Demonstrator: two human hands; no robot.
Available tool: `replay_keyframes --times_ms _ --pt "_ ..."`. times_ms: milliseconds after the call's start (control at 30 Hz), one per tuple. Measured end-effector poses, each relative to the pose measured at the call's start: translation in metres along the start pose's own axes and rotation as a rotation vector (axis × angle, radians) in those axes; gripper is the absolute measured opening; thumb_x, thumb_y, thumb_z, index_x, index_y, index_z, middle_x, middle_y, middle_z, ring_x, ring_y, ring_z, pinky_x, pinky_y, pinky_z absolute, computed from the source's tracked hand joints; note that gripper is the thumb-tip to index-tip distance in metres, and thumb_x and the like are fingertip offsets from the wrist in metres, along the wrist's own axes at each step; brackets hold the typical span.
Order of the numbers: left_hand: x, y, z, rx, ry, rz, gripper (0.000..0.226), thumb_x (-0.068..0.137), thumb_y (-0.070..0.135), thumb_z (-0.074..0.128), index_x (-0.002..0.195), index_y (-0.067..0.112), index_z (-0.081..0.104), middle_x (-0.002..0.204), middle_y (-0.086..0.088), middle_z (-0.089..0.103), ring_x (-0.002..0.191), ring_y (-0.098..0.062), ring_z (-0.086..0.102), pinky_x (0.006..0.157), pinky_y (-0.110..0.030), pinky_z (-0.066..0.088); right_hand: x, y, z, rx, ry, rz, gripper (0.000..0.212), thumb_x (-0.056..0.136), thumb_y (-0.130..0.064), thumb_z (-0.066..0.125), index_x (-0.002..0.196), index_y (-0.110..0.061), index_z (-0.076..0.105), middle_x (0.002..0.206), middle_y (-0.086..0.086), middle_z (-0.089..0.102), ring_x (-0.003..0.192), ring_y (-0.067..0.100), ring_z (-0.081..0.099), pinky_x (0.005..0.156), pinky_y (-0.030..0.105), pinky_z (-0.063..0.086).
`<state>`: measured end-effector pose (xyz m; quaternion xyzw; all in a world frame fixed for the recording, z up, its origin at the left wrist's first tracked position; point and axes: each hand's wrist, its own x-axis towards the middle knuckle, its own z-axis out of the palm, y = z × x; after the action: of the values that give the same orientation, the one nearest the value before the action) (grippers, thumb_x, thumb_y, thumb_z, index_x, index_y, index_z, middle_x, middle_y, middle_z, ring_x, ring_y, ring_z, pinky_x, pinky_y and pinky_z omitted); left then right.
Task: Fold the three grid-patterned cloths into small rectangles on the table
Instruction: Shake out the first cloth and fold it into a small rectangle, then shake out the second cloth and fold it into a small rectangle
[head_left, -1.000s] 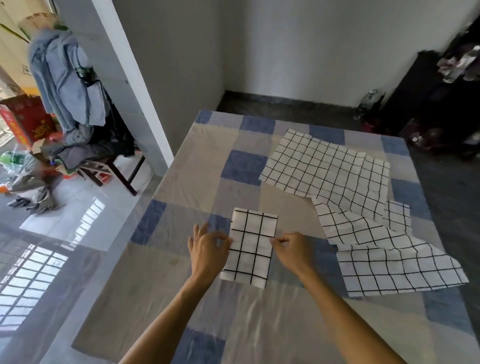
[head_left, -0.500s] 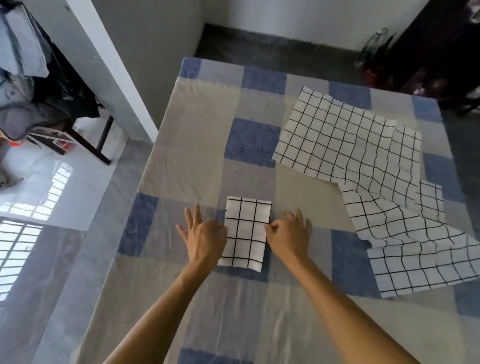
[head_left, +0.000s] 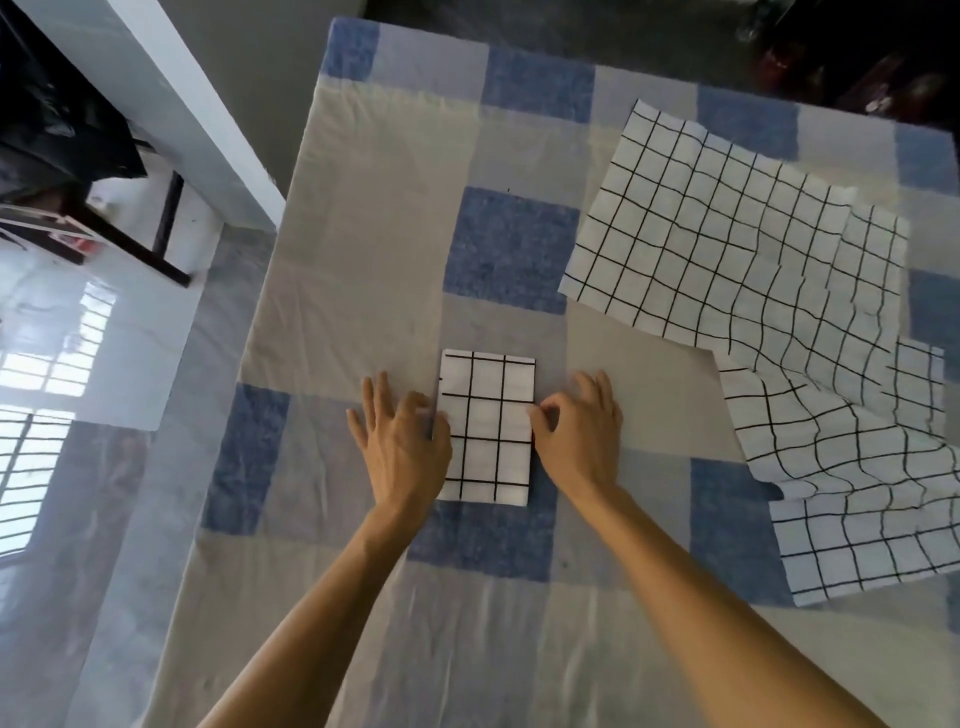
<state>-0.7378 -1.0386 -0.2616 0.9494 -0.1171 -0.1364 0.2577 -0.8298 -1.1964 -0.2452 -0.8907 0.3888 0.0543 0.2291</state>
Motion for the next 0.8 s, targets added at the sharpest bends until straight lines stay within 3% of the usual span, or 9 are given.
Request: replay_keyframes --times_ms 133,233,333,467,600,733,800 --pt "0.003 0.004 0.005 -0.003 0.01 0.173 0.043 0.096 0.023 0.048 0.137 0.016 0.036 0.157 -0.013 0.011 0.145 -0.025 0.003 0.117 -0.045 0.003 -0.001 0.001 0.009 0.031 0.038 -0.083 0.032 0.092 -0.036 0.059 0.115 -0.014 0.057 0.146 0.013 0.039 0.143 0.031 0.023 0.115 0.047 0.025" --pt "0.008 0.011 0.013 -0.006 -0.13 0.376 0.051 0.099 0.015 0.036 0.147 0.014 0.02 0.157 -0.014 0.006 0.145 -0.024 0.0 0.118 -0.045 0.007 -0.013 0.0 0.02 -0.028 -0.046 -0.202 0.05 0.093 -0.038 0.056 0.136 -0.015 0.046 0.153 0.012 0.031 0.145 0.029 0.018 0.116 0.041 0.018" --pt "0.013 0.01 0.029 0.125 -0.223 0.468 0.054 0.099 0.023 0.025 0.15 0.018 0.006 0.156 -0.011 0.0 0.145 -0.024 -0.006 0.117 -0.046 0.002 -0.021 -0.001 0.031 -0.124 -0.071 -0.251 0.061 0.094 -0.043 0.052 0.144 -0.014 0.036 0.155 0.017 0.026 0.145 0.033 0.019 0.116 0.047 0.021" --pt "0.015 0.002 0.04 0.281 -0.243 0.481 0.054 0.099 0.031 0.019 0.149 0.017 0.007 0.156 -0.009 -0.006 0.144 -0.024 -0.01 0.117 -0.046 -0.002 -0.024 0.001 0.033 -0.157 -0.121 -0.244 0.066 0.096 -0.048 0.043 0.15 -0.016 0.023 0.159 0.014 0.013 0.148 0.03 0.006 0.118 0.045 0.011" --pt "0.017 0.005 0.031 0.288 -0.262 0.506 0.056 0.096 0.032 0.012 0.15 0.017 0.011 0.157 -0.012 0.0 0.144 -0.025 -0.011 0.115 -0.045 -0.008 -0.023 -0.003 0.024 -0.143 -0.13 -0.233 0.065 0.096 -0.049 0.043 0.149 -0.018 0.025 0.159 0.013 0.016 0.148 0.03 0.006 0.118 0.046 0.011" --pt "0.008 0.021 0.016 0.233 -0.234 0.504 0.052 0.099 0.031 0.026 0.148 0.015 0.02 0.157 -0.014 0.007 0.144 -0.028 -0.005 0.115 -0.047 -0.006 -0.02 -0.005 -0.002 -0.059 -0.086 -0.188 0.062 0.098 -0.051 0.038 0.15 -0.021 0.024 0.159 0.011 0.017 0.148 0.026 0.004 0.119 0.042 0.006" --pt "-0.003 0.035 0.009 0.191 -0.245 0.507 0.053 0.099 0.037 0.024 0.148 0.017 0.018 0.157 -0.012 0.01 0.145 -0.026 -0.001 0.116 -0.045 -0.004 -0.02 -0.003 -0.02 -0.023 -0.044 -0.172 0.061 0.098 -0.05 0.037 0.149 -0.019 0.026 0.158 0.011 0.02 0.148 0.025 0.006 0.119 0.042 0.007"
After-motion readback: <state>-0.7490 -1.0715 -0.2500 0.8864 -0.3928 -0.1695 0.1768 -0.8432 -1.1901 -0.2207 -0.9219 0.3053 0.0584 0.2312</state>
